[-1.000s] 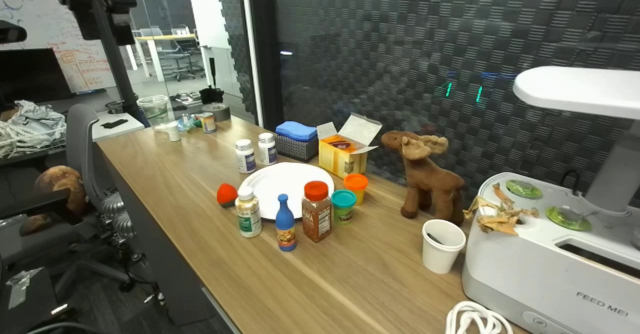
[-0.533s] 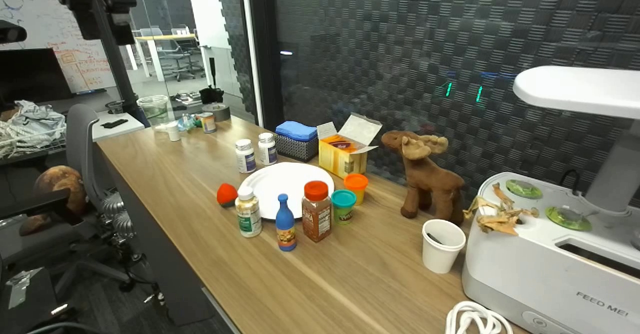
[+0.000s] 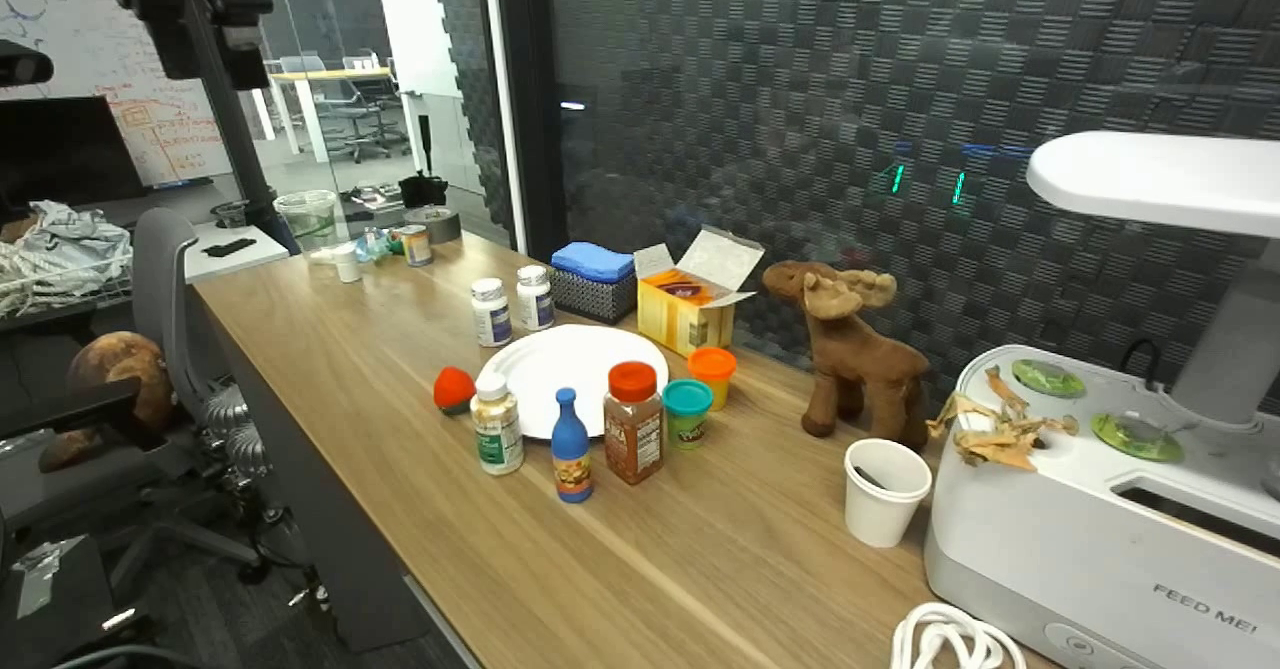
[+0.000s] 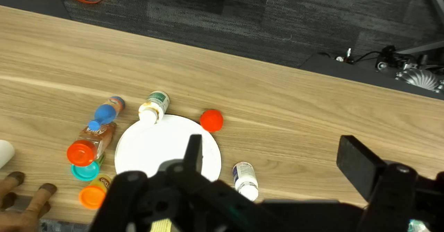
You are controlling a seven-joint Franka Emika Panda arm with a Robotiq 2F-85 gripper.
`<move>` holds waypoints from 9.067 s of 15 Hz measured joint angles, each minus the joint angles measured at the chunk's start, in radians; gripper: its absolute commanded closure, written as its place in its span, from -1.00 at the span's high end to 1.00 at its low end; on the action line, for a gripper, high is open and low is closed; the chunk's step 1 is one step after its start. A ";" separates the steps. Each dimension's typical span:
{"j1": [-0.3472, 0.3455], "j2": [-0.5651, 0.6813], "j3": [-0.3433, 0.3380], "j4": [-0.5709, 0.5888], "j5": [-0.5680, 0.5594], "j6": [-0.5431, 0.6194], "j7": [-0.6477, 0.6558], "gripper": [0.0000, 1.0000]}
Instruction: Place the bottles and orange plush toy on the white plate
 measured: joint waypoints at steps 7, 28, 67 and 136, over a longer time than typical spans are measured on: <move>0.000 0.000 0.000 0.000 0.000 0.000 0.000 1.00; 0.016 0.552 0.097 0.230 -0.374 0.326 0.496 1.00; 0.174 1.094 -0.108 0.663 -0.317 0.466 0.480 -0.60; -0.007 0.671 -0.182 0.253 -0.271 0.400 0.399 1.00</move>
